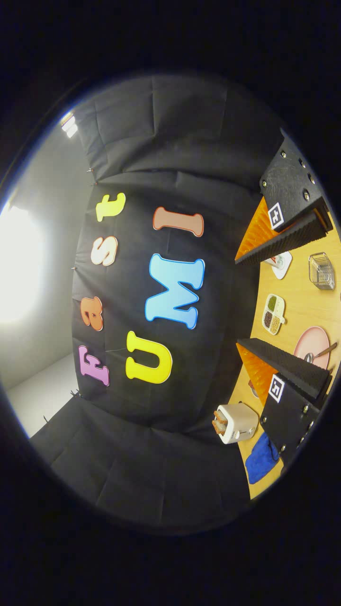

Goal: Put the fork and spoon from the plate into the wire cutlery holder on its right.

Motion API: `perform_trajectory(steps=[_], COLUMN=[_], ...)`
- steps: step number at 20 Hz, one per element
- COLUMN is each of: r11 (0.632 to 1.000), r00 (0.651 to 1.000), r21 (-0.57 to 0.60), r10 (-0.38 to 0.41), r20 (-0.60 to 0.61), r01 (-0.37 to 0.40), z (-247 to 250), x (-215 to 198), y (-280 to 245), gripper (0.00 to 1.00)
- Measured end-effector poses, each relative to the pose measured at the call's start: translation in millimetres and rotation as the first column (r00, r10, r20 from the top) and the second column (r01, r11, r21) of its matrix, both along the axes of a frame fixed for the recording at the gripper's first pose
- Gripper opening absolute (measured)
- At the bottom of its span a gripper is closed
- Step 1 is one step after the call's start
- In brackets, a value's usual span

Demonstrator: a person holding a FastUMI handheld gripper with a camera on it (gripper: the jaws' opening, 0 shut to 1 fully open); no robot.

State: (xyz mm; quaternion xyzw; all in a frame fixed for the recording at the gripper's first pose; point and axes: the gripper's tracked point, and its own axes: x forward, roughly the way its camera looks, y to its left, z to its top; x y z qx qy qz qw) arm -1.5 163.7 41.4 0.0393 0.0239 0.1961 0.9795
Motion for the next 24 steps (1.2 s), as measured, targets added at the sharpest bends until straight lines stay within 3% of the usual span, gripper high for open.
perform_trajectory(steps=[17,21,24], r11=[0.999,0.990,0.964], r00=[0.991,0.967,0.912], r21=[0.004,-0.054,-0.101], r10=[0.053,0.119,0.194], r20=[-0.125,-0.226,-0.361], r01=[-0.053,-0.134,-0.245], z=[-28,-71,-121], x=[-8,-12,-16], y=[24,43,65], gripper=[0.95,0.95,0.93])
